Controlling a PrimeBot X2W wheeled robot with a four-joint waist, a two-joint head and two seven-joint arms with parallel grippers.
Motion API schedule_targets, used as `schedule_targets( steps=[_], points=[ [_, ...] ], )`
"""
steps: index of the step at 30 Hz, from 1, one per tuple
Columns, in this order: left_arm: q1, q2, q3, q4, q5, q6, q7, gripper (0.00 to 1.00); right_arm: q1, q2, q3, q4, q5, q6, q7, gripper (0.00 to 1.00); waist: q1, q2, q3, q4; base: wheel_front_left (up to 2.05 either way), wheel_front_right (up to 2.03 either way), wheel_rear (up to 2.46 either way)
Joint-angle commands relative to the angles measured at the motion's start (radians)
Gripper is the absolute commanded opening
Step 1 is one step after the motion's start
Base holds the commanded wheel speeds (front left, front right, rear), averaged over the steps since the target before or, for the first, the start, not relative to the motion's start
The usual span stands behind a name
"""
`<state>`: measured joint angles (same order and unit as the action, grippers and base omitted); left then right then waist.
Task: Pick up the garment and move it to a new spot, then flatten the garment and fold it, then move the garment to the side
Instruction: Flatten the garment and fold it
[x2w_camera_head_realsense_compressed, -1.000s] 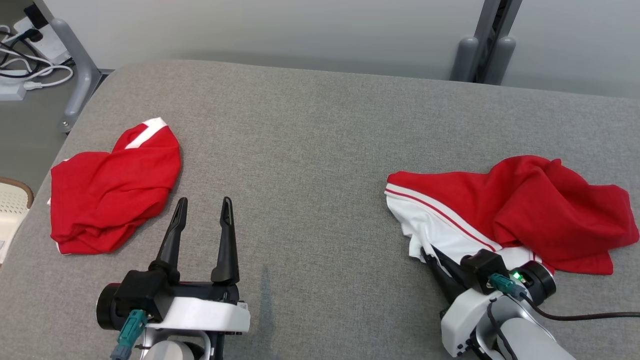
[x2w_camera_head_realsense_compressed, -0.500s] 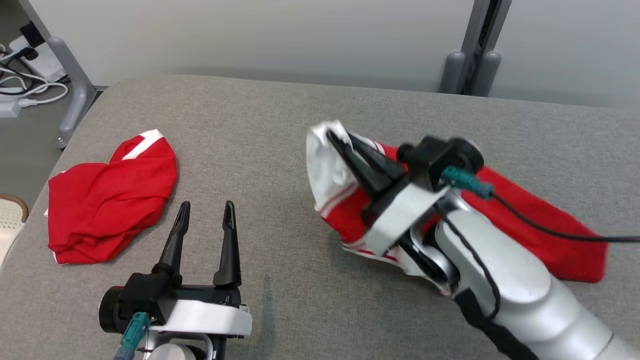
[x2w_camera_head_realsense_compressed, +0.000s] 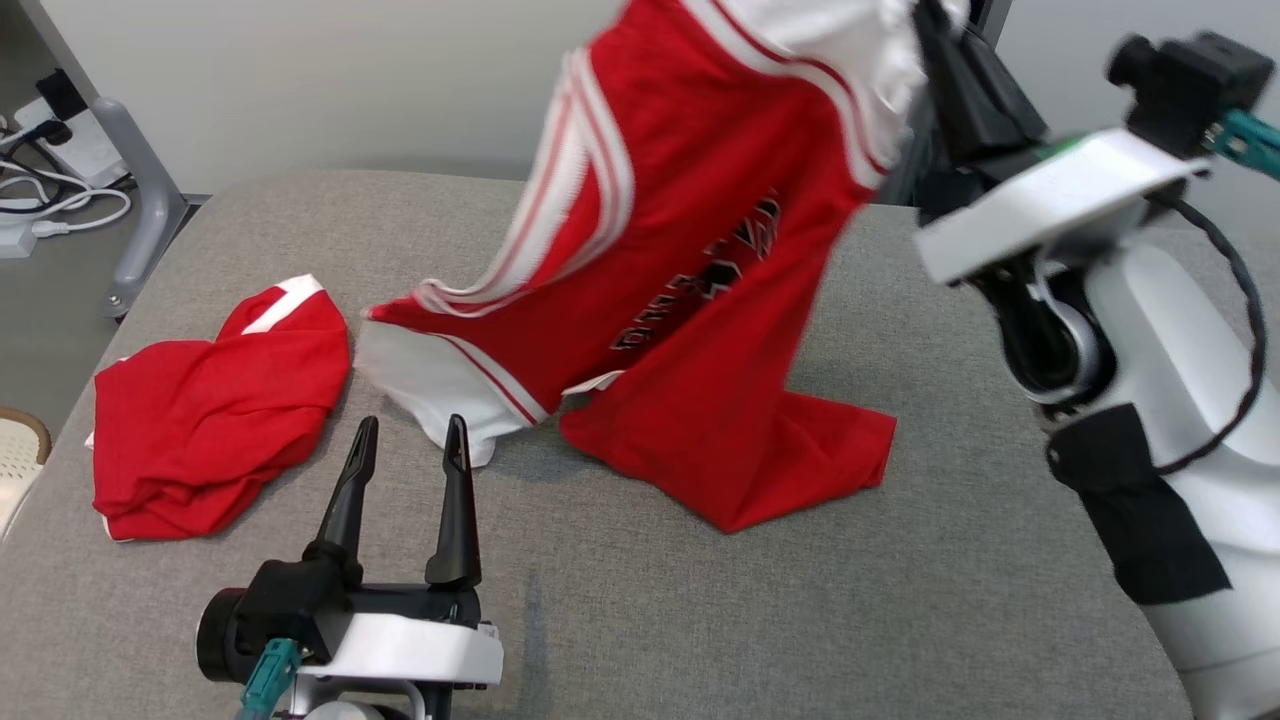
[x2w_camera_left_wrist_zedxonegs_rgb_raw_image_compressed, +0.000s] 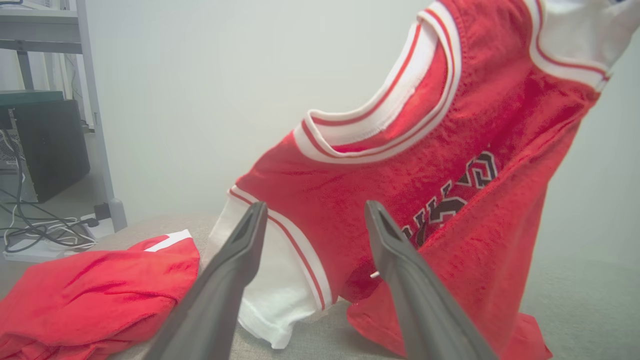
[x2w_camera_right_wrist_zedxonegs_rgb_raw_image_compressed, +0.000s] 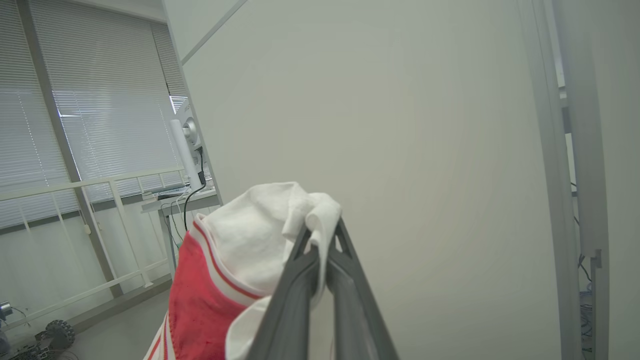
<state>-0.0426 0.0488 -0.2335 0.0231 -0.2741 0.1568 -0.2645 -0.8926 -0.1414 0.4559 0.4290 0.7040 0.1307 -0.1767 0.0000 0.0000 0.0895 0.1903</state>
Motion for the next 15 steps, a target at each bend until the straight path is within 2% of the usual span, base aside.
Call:
schedule_targets(
  steps=[1, 4, 9, 15],
  points=[
    [0.009, 0.003, 0.005, -0.004, 0.006, 0.004, -0.002, 1.0, 0.052, -0.028, -0.041, 0.025, 0.014, 0.0, 0.011, 0.0, 0.0, 0.0, 0.003, -0.003, 0.0, 0.0, 0.0],
    [0.005, 0.003, 0.009, -0.006, 0.014, -0.004, -0.002, 1.0, 0.144, -0.092, -0.15, 0.088, 0.012, 0.0, 0.02, 0.0, 0.0, 0.0, 0.015, -0.012, 0.0, 0.0, 0.0],
    [-0.014, 0.003, 0.019, -0.008, 0.028, -0.018, -0.002, 1.0, 0.303, -0.168, -0.278, 0.174, -0.016, 0.0, 0.016, 0.0, 0.0, 0.0, 0.044, -0.037, 0.0, 0.0, 0.0],
    [-0.038, 0.003, 0.024, -0.006, 0.047, -0.035, -0.002, 1.0, 0.417, -0.18, -0.412, 0.25, -0.043, 0.0, -0.024, 0.0, 0.0, 0.0, 0.083, -0.081, 0.0, 0.0, 0.0]
  ],
)
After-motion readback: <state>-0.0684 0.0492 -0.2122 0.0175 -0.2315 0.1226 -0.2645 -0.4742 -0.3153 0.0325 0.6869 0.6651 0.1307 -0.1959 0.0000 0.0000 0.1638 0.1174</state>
